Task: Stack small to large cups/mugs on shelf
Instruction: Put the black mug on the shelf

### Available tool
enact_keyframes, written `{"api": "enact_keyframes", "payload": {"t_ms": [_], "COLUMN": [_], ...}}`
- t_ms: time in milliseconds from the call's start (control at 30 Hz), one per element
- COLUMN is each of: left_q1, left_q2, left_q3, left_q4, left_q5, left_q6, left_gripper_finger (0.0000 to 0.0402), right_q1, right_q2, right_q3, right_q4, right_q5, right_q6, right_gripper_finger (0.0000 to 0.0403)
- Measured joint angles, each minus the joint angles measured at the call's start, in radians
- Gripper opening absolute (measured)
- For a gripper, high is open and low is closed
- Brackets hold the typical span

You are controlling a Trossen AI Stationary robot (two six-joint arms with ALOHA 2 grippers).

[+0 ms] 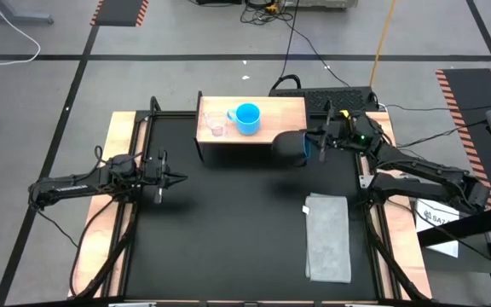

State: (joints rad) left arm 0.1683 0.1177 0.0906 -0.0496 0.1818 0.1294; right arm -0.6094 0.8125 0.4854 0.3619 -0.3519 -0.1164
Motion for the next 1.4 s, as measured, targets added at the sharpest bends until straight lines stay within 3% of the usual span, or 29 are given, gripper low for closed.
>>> {"api": "enact_keyframes", "payload": {"t_ms": [133, 533, 800, 1100, 1400], "left_q1": [0.000, 0.000, 0.000, 0.000, 0.000], "left_q2": [0.000, 0.000, 0.000, 0.000, 0.000], "left_q3": [0.000, 0.000, 0.000, 0.000, 0.000], "left_q4": [0.000, 0.000, -0.001, -0.001, -0.033], "left_q5": [0.000, 0.000, 0.000, 0.000, 0.000], "left_q6": [0.000, 0.000, 0.005, 0.007, 0.008], "left_gripper_finger": [0.0026, 0.0026, 0.0026, 0.0026, 0.0026], "right_q1": [-0.010, -0.073, -0.162, -0.215, -0.251], "right_q2": [0.005, 0.101, 0.228, 0.368, 0.510], "right_q3": [0.069, 0.396, 0.617, 0.824, 1.016], "right_q4": [-0.027, -0.364, -0.657, -0.824, -1.021], "right_q5": [-0.003, -0.013, -0.008, -0.007, 0.078], "right_q6": [0.022, -0.058, -0.141, -0.234, -0.369], "right_gripper_finger": [0.0011, 0.0011, 0.0011, 0.0011, 0.0011]}}
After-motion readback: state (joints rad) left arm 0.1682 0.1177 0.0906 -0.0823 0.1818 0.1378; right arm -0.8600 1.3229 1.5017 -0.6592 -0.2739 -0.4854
